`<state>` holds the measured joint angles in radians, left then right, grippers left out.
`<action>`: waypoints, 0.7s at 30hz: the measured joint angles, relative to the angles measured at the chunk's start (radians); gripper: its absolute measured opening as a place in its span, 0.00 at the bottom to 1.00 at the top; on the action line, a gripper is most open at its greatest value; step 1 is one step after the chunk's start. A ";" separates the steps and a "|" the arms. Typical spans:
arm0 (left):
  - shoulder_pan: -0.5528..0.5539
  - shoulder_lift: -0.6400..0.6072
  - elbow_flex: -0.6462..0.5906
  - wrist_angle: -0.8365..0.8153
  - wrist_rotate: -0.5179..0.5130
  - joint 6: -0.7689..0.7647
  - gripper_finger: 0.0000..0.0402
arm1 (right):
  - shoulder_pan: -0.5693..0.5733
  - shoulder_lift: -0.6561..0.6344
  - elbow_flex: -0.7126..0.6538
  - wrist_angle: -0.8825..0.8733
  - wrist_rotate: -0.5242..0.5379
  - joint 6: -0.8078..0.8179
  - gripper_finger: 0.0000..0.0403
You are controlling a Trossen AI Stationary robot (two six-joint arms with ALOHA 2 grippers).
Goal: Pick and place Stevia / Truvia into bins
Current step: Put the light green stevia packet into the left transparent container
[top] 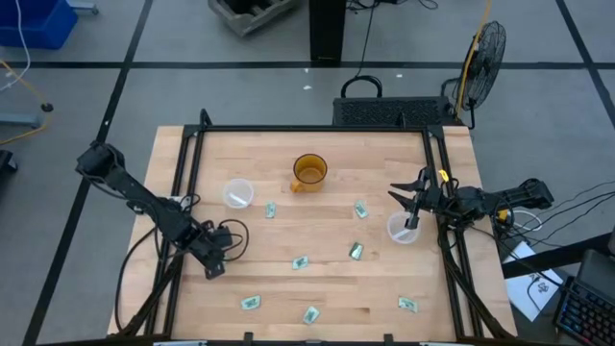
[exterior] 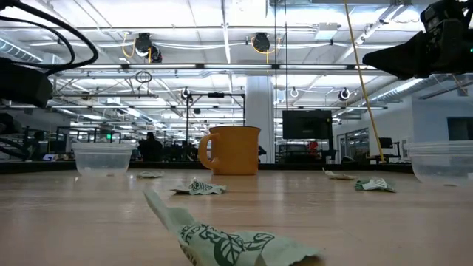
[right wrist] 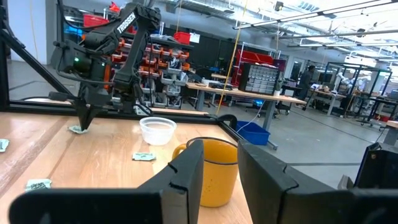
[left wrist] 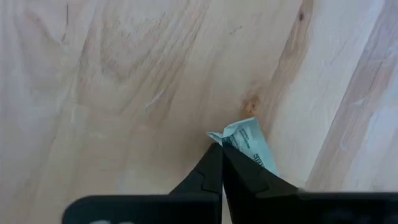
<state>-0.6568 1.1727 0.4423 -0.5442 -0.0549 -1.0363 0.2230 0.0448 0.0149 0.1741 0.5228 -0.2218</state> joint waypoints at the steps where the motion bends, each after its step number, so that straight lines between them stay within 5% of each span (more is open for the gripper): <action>1: 0.001 0.002 0.011 -0.001 -0.015 0.014 0.01 | 0.000 0.000 0.000 0.000 0.000 0.000 0.23; 5: 0.006 0.000 0.099 -0.070 -0.068 0.089 0.01 | 0.000 0.000 0.000 0.000 0.000 0.000 0.23; 11: 0.075 -0.001 0.284 -0.404 -0.243 0.067 0.01 | 0.000 0.000 0.000 0.000 0.000 0.000 0.23; 17: 0.263 -0.001 0.373 -0.672 -0.292 0.132 0.00 | 0.000 0.000 0.000 0.001 0.000 0.000 0.23; 21: 0.397 -0.002 0.380 -0.664 -0.296 0.329 0.00 | 0.000 0.000 0.000 0.001 0.000 0.016 0.23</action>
<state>-0.2598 1.1709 0.8223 -1.2078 -0.3511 -0.7073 0.2232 0.0448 0.0149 0.1749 0.5232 -0.2057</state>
